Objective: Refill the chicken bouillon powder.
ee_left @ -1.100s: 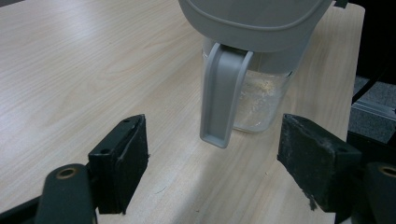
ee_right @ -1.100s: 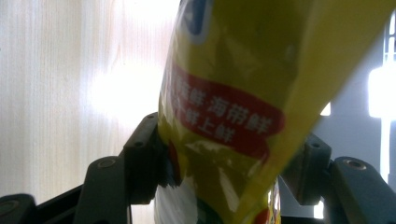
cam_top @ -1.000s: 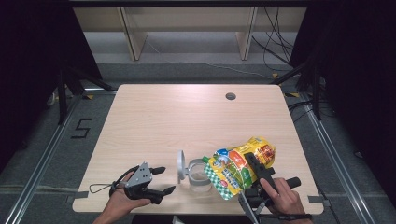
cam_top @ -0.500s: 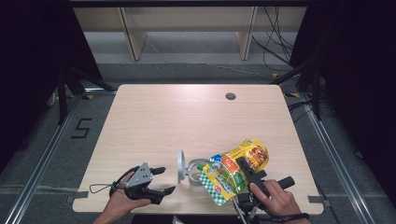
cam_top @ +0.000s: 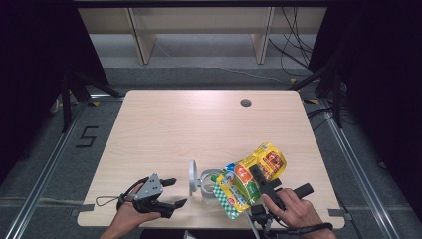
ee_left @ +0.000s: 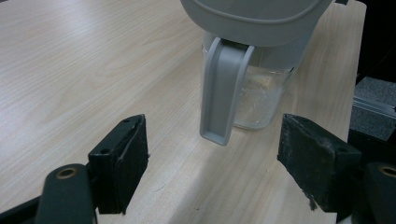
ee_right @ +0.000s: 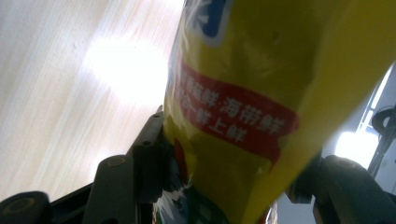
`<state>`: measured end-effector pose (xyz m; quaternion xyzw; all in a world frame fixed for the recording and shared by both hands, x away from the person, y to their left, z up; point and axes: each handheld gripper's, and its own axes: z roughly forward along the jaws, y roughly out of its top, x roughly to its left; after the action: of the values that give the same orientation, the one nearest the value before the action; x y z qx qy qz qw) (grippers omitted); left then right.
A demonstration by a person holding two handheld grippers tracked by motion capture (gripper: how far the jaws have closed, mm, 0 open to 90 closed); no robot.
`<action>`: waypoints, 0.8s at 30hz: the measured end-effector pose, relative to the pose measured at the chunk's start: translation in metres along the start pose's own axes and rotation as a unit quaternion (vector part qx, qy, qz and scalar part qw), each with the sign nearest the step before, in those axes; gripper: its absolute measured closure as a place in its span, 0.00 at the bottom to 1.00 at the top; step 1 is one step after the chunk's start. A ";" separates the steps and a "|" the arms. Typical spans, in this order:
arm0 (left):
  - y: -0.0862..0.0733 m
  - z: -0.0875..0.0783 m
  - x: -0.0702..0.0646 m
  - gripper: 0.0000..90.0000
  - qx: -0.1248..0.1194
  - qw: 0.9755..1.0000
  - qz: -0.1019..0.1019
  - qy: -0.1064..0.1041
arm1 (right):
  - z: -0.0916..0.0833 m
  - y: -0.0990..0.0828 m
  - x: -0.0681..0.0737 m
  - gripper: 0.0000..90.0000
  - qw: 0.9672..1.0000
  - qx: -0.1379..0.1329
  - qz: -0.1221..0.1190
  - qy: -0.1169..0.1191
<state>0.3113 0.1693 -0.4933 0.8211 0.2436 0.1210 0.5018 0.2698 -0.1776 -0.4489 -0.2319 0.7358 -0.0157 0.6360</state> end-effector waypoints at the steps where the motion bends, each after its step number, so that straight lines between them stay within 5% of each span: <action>1: 0.000 0.000 0.000 0.26 -0.002 1.000 0.002 0.001 | 0.001 0.000 -0.001 0.50 1.000 0.001 -0.003 -0.001; 8: 0.000 0.000 0.000 0.26 0.000 1.000 0.000 0.000 | 0.005 0.001 -0.008 0.52 0.999 -0.001 -0.054 0.007; 15: 0.000 0.000 0.001 0.26 0.002 1.000 0.015 0.002 | 0.004 0.001 -0.011 0.54 0.997 0.002 -0.075 0.012; 24: -0.001 0.001 0.000 0.26 0.001 1.000 0.001 0.001 | 0.004 0.001 -0.011 0.55 0.997 0.003 -0.080 0.006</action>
<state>0.3116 0.1687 -0.4947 0.8219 0.2430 0.1220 0.5006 0.2737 -0.1714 -0.4394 -0.2878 0.7187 -0.0704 0.6291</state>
